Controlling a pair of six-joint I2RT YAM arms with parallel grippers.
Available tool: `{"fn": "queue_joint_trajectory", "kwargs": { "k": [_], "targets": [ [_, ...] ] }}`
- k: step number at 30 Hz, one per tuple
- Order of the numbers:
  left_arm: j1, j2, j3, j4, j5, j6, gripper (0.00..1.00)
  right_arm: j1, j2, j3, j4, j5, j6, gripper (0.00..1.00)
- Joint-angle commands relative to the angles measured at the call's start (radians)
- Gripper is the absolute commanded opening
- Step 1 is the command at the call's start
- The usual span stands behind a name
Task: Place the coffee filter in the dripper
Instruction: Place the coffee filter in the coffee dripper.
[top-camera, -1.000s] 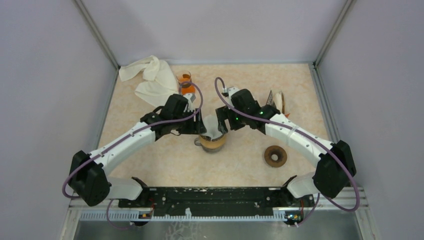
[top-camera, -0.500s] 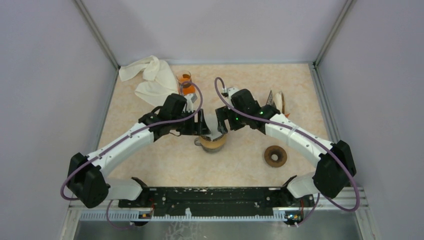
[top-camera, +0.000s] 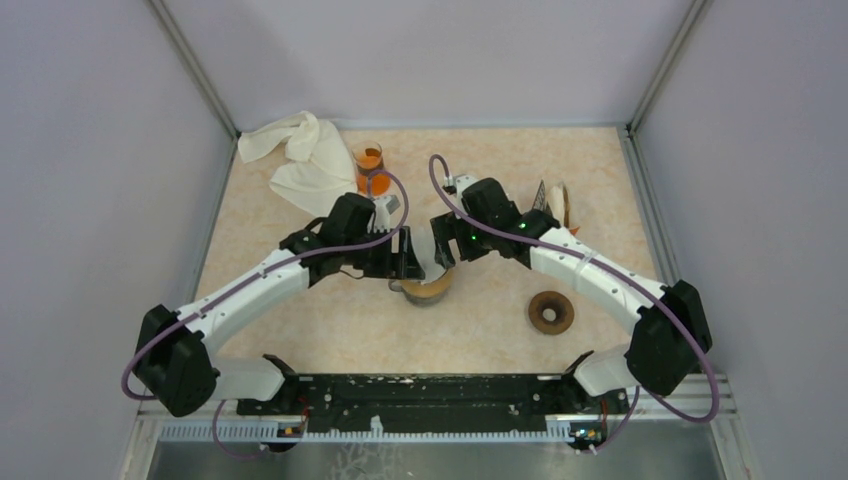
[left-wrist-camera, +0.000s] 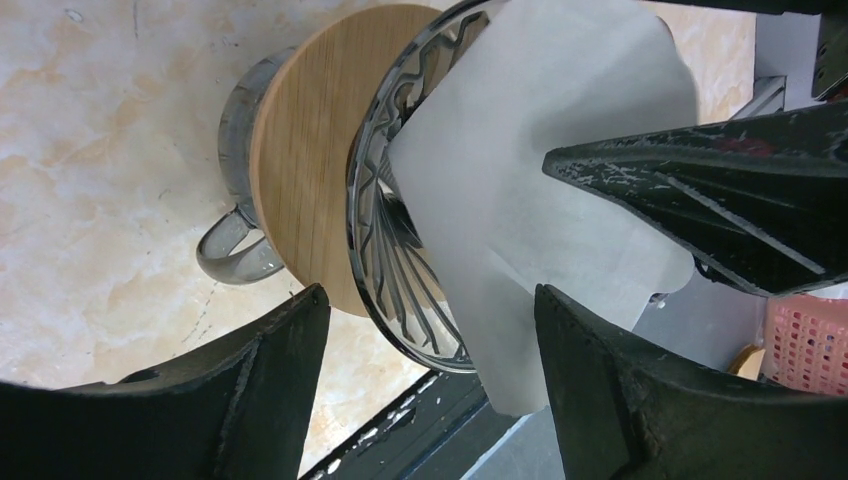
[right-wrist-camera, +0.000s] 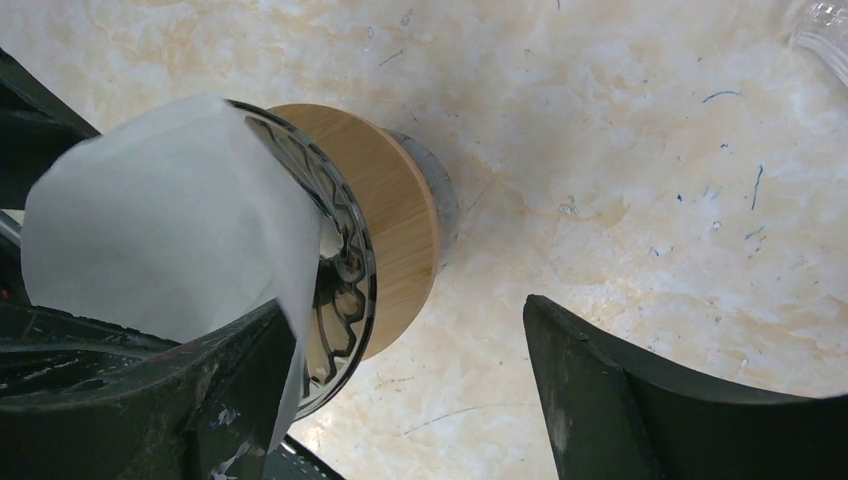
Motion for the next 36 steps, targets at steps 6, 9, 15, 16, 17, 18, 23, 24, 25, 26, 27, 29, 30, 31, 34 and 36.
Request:
{"fn": "queue_joint_trajectory", "kwargs": {
  "k": [6,9,15,16,17,18,23,24,25,26,27,29,30,31,34,36],
  "targets": [
    [-0.019,0.018,-0.019,0.03,0.035,-0.004,0.8,-0.009,0.018,0.046,0.026,-0.013,0.011,0.84],
    [-0.019,0.024,-0.013,0.025,0.023,0.006,0.8,-0.008,0.018,0.049,0.021,-0.013,0.011,0.84],
    [-0.019,0.044,0.012,-0.024,-0.03,0.023,0.79,-0.009,0.012,0.054,0.019,-0.02,0.008,0.84],
    [-0.019,0.047,0.017,-0.03,-0.039,0.024,0.79,-0.009,0.011,0.055,0.02,-0.024,0.008,0.84],
    [-0.019,0.047,0.022,-0.037,-0.049,0.025,0.78,-0.008,0.012,0.057,0.018,-0.028,0.006,0.84],
    [-0.019,0.047,0.025,-0.04,-0.055,0.025,0.78,-0.009,0.011,0.058,0.017,-0.031,0.004,0.84],
    [-0.017,0.042,0.04,-0.047,-0.075,0.03,0.79,-0.008,0.005,0.061,0.016,-0.039,0.0,0.84],
    [-0.017,0.044,0.043,-0.05,-0.08,0.031,0.79,-0.008,0.003,0.061,0.019,-0.042,-0.001,0.84],
    [-0.017,0.047,0.047,-0.054,-0.085,0.033,0.79,-0.009,0.001,0.062,0.021,-0.046,-0.001,0.84],
    [-0.016,0.051,0.048,-0.057,-0.087,0.033,0.79,-0.009,0.001,0.064,0.022,-0.049,-0.001,0.84],
    [-0.014,0.055,0.05,-0.058,-0.091,0.035,0.79,-0.009,0.002,0.065,0.023,-0.05,-0.002,0.84],
    [-0.009,0.062,0.049,-0.063,-0.095,0.036,0.79,-0.008,0.005,0.068,0.02,-0.051,-0.003,0.84],
    [-0.007,0.066,0.049,-0.066,-0.1,0.036,0.79,-0.008,0.005,0.068,0.02,-0.049,-0.003,0.84],
    [-0.006,0.069,0.05,-0.069,-0.102,0.037,0.78,-0.009,0.007,0.069,0.019,-0.044,-0.004,0.84],
    [-0.006,0.075,0.051,-0.07,-0.094,0.045,0.78,-0.009,0.014,0.067,0.016,-0.034,-0.006,0.84],
    [-0.006,0.079,0.052,-0.073,-0.094,0.051,0.78,-0.008,0.019,0.067,0.019,-0.031,-0.006,0.84]
  ]
}}
